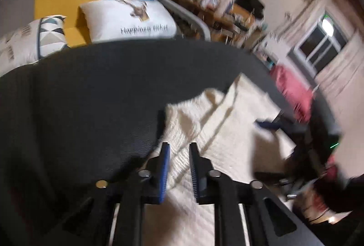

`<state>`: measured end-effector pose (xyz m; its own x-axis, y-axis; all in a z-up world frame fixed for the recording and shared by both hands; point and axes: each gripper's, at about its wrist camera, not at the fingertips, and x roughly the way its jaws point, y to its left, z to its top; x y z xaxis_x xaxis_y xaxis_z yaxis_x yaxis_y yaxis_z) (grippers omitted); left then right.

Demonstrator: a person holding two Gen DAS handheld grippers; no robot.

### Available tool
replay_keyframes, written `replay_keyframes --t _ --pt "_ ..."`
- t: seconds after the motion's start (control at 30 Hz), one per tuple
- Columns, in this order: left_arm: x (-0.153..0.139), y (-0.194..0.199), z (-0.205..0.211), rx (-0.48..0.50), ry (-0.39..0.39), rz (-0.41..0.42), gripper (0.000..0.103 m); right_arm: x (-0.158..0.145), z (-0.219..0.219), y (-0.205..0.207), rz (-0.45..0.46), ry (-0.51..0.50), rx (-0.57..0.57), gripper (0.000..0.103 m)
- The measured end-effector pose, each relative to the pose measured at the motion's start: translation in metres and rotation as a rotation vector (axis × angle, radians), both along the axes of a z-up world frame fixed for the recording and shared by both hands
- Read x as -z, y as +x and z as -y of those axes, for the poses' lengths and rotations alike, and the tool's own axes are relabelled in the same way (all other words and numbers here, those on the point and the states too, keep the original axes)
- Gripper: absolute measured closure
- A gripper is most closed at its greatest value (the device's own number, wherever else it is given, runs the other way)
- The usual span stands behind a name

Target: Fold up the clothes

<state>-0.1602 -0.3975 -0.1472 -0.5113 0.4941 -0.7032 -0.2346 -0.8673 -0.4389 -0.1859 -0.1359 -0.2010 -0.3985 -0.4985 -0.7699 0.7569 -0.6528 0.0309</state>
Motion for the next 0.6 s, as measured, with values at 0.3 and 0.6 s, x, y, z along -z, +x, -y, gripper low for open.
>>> replay_keyframes --t 0.3,0.6 --pt "0.015 0.053 -0.048 0.017 -0.201 0.005 0.078 -0.017 -0.011 0.021 -0.013 -0.030 0.029 0.000" --pt "0.004 0.065 -0.064 -0.184 -0.079 -0.043 0.077 -0.019 -0.040 0.036 0.102 -0.124 -0.012 0.000"
